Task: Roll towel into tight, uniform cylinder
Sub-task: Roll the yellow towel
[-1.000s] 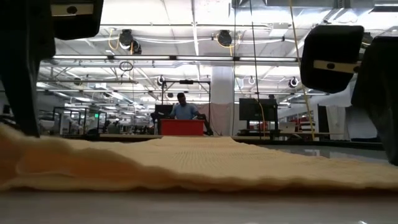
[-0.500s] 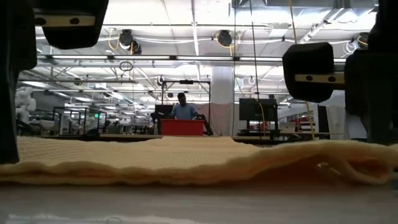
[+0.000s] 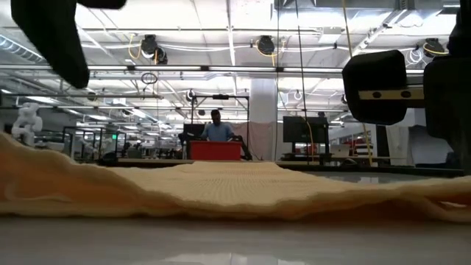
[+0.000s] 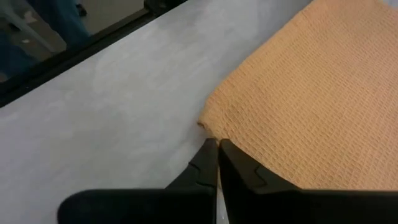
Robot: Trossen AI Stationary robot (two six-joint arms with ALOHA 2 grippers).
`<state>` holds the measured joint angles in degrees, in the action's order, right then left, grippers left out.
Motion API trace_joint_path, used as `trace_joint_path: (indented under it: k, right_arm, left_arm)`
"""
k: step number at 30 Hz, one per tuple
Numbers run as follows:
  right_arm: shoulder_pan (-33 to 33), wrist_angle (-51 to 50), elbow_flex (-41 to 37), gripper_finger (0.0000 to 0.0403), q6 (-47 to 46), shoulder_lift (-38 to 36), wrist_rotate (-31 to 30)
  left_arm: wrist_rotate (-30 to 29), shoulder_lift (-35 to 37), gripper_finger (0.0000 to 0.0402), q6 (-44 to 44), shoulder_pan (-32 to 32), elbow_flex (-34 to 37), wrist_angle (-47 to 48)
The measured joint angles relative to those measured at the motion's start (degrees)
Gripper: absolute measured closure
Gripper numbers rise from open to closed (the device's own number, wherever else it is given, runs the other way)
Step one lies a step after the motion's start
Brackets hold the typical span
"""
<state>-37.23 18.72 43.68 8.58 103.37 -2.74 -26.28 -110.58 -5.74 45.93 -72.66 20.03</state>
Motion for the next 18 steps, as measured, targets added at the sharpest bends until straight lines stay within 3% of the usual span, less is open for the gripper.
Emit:
trace_joint_path:
  k: [10,14,18]
  right_arm:
    - [0.0,0.57,-0.02,0.0403,-4.35,0.0,0.1]
    - [0.02,1.12,-0.02,0.0403,-4.94,0.0,0.63]
    - [0.02,1.27,-0.02,0.0403,-5.27,0.0,1.57]
  left_arm:
    - [0.19,3.27,0.0173,17.33,2.25,0.53,13.22]
    - [0.17,2.79,0.0149,15.7,3.65,3.87,12.73]
    - [-2.2,2.83,0.0136,8.08,4.03,6.78,6.81]
